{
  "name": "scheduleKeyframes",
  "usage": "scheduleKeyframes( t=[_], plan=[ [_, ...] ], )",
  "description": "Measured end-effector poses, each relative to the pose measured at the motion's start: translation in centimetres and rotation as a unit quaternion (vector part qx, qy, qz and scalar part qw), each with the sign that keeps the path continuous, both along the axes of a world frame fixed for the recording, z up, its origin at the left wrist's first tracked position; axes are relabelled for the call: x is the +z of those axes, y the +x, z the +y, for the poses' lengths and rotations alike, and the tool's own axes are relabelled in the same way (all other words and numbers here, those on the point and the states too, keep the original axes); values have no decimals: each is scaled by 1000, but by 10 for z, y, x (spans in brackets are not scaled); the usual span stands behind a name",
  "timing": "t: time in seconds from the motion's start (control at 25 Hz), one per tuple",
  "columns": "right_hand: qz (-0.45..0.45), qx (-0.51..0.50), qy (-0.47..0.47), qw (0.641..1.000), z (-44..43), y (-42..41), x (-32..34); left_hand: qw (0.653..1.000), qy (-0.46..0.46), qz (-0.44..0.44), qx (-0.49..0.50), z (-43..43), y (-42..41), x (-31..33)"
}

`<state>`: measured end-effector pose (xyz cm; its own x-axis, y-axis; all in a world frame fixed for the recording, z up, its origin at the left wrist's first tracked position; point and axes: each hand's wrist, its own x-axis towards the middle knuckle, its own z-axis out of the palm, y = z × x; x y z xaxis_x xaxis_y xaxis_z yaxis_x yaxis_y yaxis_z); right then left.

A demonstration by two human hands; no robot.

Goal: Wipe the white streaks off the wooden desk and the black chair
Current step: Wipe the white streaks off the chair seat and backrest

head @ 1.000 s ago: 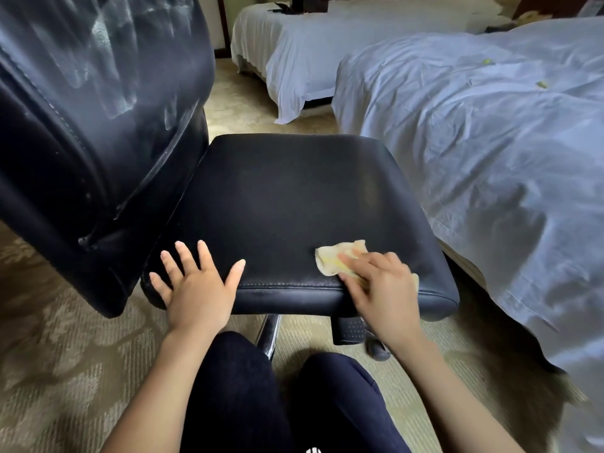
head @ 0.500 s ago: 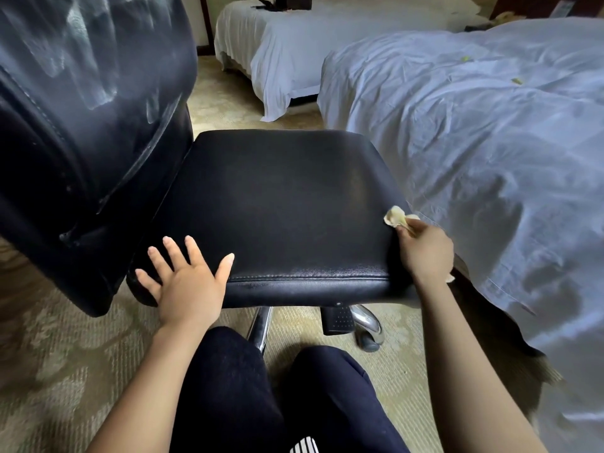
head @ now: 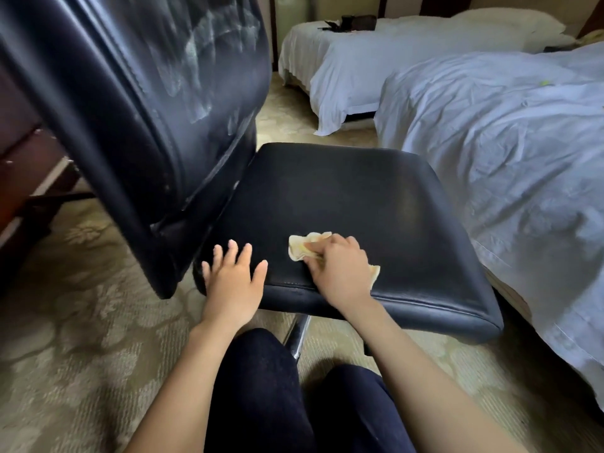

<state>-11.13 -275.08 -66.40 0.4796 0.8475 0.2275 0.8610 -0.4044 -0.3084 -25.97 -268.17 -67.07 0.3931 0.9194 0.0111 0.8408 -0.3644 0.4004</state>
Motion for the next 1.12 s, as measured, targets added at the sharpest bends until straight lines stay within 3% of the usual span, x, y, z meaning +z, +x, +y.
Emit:
scheduleKeyframes(
  t=[0.12,0.28,0.36,0.44,0.48,0.6,0.76,0.84,0.96,1.12],
  plan=[
    [76,66,18,995,17,-19,0,979,-51,-194,39,1,-21,23],
    [251,126,37,959,37,-38,5,946,-6,-319,54,0,-46,62],
    [443,147,58,882,42,-47,14,918,52,-390,54,-2,-61,85],
    [637,144,139,745,45,-59,25,875,140,-458,67,-5,-73,109],
    [672,117,193,705,47,-63,32,854,198,-475,81,-4,-79,122],
    [598,65,366,711,50,-79,64,819,292,-474,140,11,-90,164],
    [372,190,524,742,77,-96,130,829,187,-495,178,42,-88,214],
    [285,237,566,737,102,-97,167,828,167,-518,138,57,-80,239],
    [238,267,590,724,133,-94,221,806,179,-548,134,75,-72,276],
    [97,355,584,723,155,-100,228,784,144,-593,112,85,-78,288]
  ],
)
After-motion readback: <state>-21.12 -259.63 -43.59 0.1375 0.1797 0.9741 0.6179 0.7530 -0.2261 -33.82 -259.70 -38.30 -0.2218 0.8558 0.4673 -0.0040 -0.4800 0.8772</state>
